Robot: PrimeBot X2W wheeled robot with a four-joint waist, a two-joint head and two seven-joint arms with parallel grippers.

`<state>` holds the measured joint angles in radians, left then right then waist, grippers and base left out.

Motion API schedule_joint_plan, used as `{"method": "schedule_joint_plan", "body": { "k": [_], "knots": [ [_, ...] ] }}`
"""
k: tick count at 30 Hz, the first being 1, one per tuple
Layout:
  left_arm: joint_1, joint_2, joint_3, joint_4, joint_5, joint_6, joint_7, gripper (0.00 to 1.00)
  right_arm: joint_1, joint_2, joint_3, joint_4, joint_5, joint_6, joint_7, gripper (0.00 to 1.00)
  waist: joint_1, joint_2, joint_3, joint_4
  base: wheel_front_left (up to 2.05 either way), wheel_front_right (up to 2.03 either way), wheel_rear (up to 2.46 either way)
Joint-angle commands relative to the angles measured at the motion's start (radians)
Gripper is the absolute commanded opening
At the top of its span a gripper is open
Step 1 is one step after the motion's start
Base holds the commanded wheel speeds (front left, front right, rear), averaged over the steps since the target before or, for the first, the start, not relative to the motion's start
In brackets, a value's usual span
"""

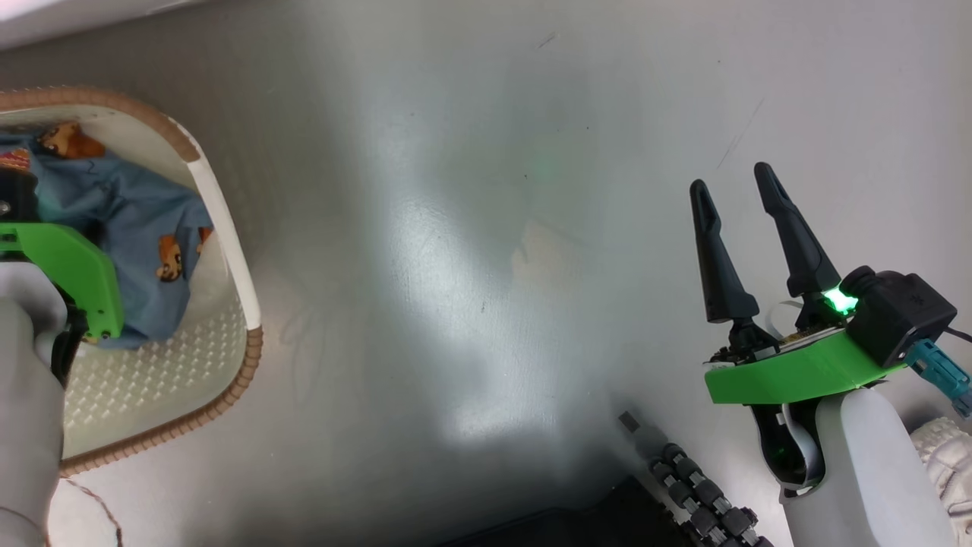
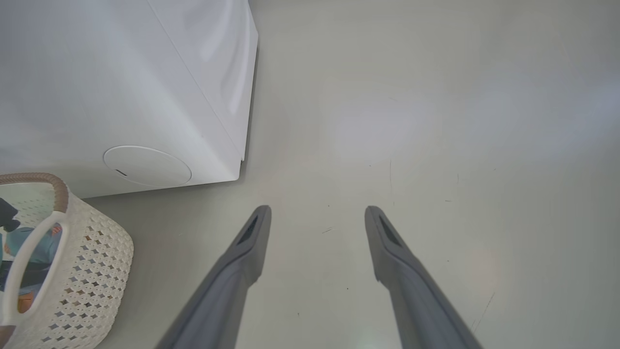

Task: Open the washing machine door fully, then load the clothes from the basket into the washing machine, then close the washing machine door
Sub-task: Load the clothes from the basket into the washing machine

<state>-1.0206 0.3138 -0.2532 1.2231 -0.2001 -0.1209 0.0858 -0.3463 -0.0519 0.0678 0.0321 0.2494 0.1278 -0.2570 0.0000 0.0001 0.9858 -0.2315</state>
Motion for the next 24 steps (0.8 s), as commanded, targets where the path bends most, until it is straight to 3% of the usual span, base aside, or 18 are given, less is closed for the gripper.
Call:
{"method": "schedule_joint_plan", "body": {
  "k": [1,6,11,18,24],
  "knots": [
    [0.019,0.037,0.013,0.004,0.009,0.011,-0.005,0.0,0.051,0.002,0.015,-0.023,0.004,0.003,-0.005,1.0,0.0,-0.0001,-0.003,0.001,0.0,0.0,0.0],
    [0.03,0.033,0.017,0.015,-0.007,0.014,-0.041,0.0,0.032,0.002,0.019,-0.027,0.007,0.003,-0.005,1.0,0.0,-0.0001,-0.012,0.001,0.0,0.0,0.0],
    [0.07,0.038,0.013,0.01,-0.01,0.027,-0.143,0.0,0.006,0.002,0.024,-0.014,0.013,0.003,-0.005,1.0,0.0,-0.0001,-0.048,0.0,0.0,0.0,0.0],
    [0.158,-0.001,0.039,-0.002,-0.055,0.029,-0.3,0.0,-0.006,0.002,0.007,-0.001,0.003,0.003,-0.005,1.0,0.0,-0.0001,-0.137,0.029,0.0,0.0,0.0],
    [0.233,-0.039,0.065,-0.079,-0.085,0.049,-0.345,0.0,-0.002,0.002,0.004,0.013,-0.017,0.003,-0.005,1.0,0.0,-0.0001,-0.215,0.066,0.0,0.0,0.0]
  ]
}}
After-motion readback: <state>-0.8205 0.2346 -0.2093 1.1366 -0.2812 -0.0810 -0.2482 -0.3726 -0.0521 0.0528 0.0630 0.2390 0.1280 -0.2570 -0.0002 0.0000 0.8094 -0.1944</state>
